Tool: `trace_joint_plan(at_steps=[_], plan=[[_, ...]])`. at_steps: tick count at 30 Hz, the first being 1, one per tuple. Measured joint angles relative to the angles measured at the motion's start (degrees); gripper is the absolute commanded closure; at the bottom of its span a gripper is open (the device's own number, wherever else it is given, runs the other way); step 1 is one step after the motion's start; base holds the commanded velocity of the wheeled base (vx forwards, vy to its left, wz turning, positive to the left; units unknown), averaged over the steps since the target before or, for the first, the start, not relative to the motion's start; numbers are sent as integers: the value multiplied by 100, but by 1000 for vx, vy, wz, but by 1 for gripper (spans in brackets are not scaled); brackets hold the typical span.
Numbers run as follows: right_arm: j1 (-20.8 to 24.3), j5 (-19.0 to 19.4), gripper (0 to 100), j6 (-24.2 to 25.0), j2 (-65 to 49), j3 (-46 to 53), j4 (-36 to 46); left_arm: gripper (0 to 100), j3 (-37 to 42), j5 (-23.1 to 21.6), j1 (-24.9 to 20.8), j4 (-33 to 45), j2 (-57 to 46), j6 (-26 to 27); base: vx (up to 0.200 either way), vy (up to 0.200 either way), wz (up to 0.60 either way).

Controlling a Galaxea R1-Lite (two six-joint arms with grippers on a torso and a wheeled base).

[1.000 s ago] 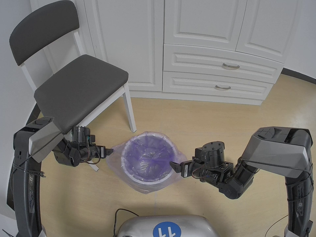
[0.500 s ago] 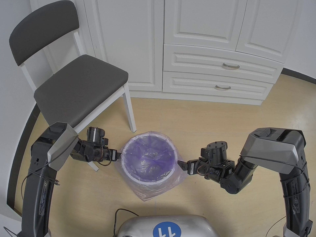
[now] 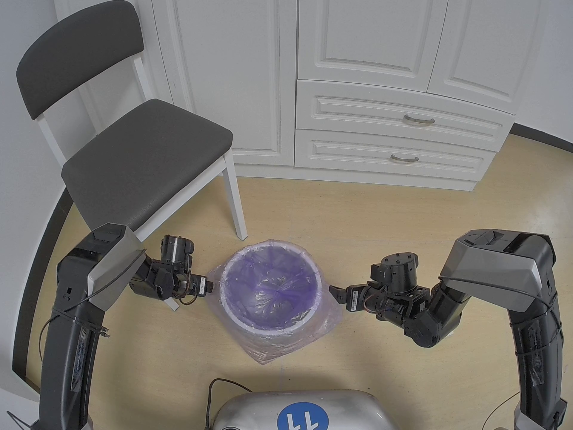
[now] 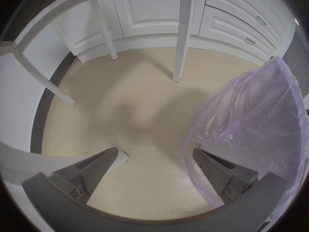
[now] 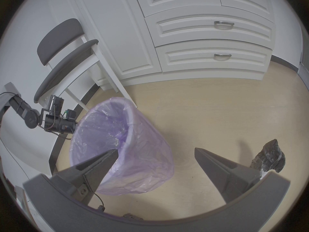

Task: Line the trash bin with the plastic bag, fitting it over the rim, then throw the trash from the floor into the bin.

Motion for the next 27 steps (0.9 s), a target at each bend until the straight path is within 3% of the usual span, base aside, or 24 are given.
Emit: trace_joint_plan(at_steps=[5,11,14,19,27], plan=[[-11,6,0,2,-79,17,-10,0,869,172,-32,-922,-290,-22,0,0,0],[-51,6,0,2,-171,33,-13,0,2080,260,-62,-3144,-614,-27,0,0,0],[-63,9,0,2,-211,39,-16,0,2683,341,-63,-3884,-734,-33,0,0,0],[-93,16,0,2,-265,61,-16,0,3661,304,-62,-4294,-985,15,0,0,0],[-123,79,0,-33,-313,87,-13,0,4587,-708,43,-4328,-1558,540,0,0,0]])
